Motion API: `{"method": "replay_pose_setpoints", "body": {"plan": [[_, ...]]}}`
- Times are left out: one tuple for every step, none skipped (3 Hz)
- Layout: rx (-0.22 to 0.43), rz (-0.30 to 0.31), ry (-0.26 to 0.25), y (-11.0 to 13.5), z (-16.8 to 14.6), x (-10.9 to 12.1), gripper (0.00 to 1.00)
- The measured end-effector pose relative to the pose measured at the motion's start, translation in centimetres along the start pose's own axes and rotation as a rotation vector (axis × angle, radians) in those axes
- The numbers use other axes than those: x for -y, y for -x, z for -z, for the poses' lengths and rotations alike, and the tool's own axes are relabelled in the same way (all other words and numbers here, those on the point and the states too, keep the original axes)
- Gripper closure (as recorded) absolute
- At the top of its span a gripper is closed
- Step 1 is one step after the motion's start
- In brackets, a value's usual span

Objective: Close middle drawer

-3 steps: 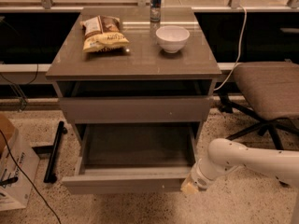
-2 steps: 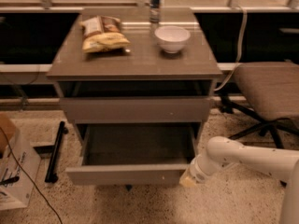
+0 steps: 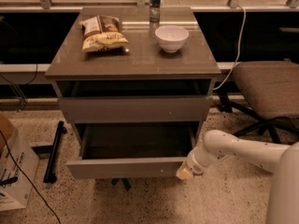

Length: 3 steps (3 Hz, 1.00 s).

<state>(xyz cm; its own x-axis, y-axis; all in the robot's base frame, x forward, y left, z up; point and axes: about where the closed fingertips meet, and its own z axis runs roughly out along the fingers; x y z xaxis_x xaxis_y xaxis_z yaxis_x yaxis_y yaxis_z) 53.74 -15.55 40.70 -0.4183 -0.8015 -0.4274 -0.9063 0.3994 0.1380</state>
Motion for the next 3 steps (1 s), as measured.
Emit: {"method": "replay_pose_setpoints", "body": {"plan": [[0.009,0.008,-0.012,0.6,-0.4,1.1,1.0],[0.029,0.031,-0.047,2.1,-0.7,4.4,0.82],[0.062,0.069,-0.11,4.4,0.0,8.3,0.58]]}}
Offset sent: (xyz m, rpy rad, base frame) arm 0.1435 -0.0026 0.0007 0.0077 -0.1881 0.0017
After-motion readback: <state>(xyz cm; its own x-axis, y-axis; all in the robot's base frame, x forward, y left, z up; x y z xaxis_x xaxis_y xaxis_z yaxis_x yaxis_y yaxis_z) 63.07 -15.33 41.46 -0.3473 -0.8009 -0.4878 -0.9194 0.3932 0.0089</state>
